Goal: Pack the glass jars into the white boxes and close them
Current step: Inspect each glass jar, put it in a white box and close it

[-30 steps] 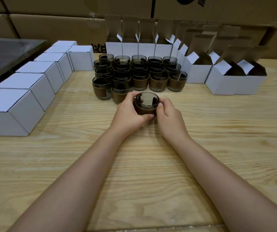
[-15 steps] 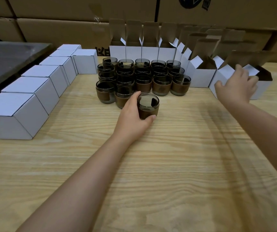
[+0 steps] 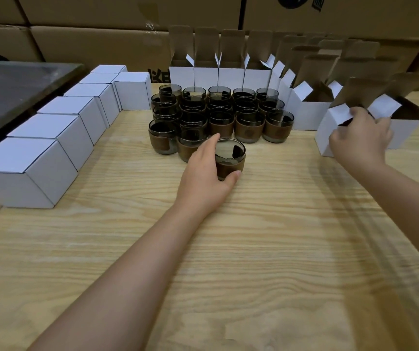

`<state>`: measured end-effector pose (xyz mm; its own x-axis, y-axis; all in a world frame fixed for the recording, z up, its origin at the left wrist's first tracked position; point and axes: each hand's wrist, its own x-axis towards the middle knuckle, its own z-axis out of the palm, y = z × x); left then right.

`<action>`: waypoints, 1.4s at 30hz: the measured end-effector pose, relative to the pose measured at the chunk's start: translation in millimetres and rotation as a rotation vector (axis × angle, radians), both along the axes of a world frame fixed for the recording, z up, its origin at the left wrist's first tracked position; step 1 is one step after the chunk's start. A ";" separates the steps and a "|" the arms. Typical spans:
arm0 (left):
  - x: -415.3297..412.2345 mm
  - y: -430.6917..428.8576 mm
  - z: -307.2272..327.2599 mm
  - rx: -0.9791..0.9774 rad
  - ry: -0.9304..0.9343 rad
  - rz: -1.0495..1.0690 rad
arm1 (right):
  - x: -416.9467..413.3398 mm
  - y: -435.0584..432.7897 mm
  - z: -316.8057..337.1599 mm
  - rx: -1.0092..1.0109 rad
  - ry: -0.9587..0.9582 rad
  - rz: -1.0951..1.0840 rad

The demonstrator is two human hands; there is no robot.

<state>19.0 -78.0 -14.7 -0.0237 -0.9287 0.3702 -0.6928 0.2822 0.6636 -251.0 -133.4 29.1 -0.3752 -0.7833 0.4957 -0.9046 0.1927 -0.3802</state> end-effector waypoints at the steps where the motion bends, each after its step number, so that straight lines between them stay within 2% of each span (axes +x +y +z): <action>1: -0.2 0.9 0.6 -0.017 -0.024 0.009 | 6.3 7.5 -2.4 -0.013 -0.006 0.019; 7: -3.6 7.6 4.0 -0.174 -0.114 0.031 | 60.4 52.0 -13.3 -0.065 0.014 0.149; 14: -5.9 17.8 10.9 -0.529 -0.105 0.002 | 127.4 90.6 -20.3 -0.126 0.151 0.319; 17: -7.5 21.2 12.3 -0.549 -0.183 -0.047 | 137.5 96.4 -18.8 -0.150 0.115 0.355; 20: -7.3 22.2 12.4 -0.516 -0.211 -0.052 | 135.2 99.8 -13.6 -0.273 0.090 0.357; 23: -6.8 21.8 11.6 -0.481 -0.240 -0.055 | 121.3 89.9 -5.4 -0.323 -0.062 0.281; 25: -7.3 21.7 10.5 -0.474 -0.284 -0.078 | 111.4 78.2 -0.8 -0.218 -0.240 0.271; 28: -8.6 21.7 9.3 -0.489 -0.353 -0.102 | 104.1 69.2 1.1 -0.088 -0.463 0.385; 32: -9.3 22.4 9.8 -0.548 -0.390 -0.105 | 103.5 73.5 -3.2 -0.118 -0.504 0.441; 36: -10.6 22.6 10.3 -0.578 -0.306 -0.122 | 95.3 75.4 -2.9 -0.152 -0.561 0.442; 42: -10.0 23.2 8.7 -0.542 -0.229 -0.123 | 74.5 82.0 0.9 -0.098 -0.949 0.553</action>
<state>9.1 -54.7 -6.0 -0.2540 -0.5941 0.7632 -0.7417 0.6261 0.2405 -176.6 -51.4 30.0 -0.2464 -0.9335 0.2606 -0.1885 -0.2176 -0.9577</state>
